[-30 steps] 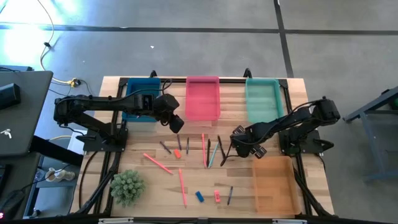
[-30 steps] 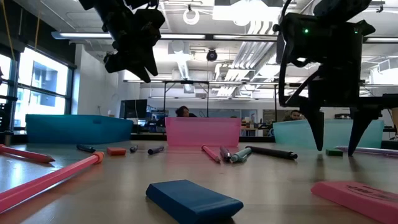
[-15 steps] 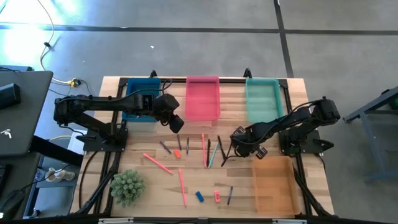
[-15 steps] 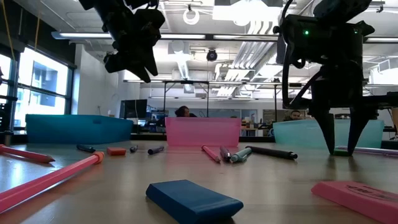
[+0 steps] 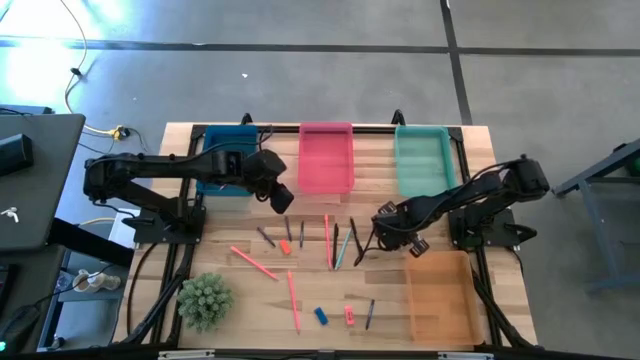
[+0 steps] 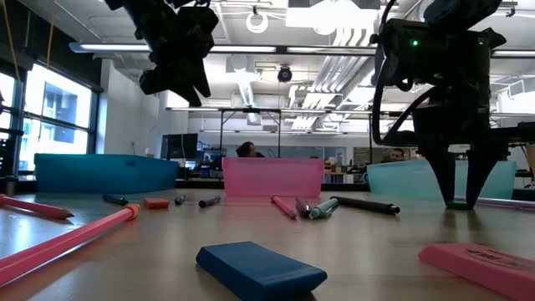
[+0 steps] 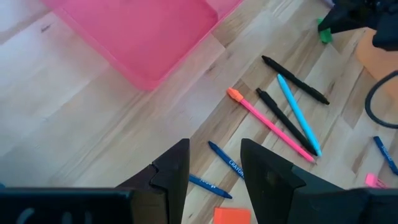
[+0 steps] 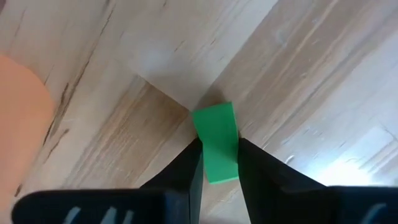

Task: Sort crayons/erasers/pens/pencils in bins
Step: Put the green eraser into the green bin

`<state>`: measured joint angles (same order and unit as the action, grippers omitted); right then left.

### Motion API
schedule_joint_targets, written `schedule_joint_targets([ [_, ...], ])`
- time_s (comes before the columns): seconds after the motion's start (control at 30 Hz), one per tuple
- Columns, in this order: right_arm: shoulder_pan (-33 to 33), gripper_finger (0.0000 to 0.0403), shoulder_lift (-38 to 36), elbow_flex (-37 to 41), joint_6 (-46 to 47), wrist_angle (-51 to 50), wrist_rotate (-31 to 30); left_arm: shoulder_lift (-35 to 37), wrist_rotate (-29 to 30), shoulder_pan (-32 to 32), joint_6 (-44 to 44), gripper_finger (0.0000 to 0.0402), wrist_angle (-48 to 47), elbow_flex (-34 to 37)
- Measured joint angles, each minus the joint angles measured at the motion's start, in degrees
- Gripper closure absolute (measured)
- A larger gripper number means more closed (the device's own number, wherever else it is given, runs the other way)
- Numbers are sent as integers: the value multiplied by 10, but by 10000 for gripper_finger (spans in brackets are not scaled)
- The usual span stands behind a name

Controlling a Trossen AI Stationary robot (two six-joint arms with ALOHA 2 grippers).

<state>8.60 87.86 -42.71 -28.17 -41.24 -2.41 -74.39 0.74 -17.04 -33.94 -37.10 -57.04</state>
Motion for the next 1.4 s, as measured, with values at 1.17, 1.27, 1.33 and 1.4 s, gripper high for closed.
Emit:
schedule_joint_targets([
  [1.17,-165,327,-295,-3,460,-5,-367,104,0,-82,93,271,37,0],
  [1.27,-217,327,-302,-3,473,-5,-366,104,0,-82,93,271,50,0],
  [1.33,-251,327,-302,-3,485,-5,-365,104,-1,-82,97,271,54,0],
  [1.4,-285,327,-301,-3,501,-5,-357,104,-1,-82,111,271,54,0],
])
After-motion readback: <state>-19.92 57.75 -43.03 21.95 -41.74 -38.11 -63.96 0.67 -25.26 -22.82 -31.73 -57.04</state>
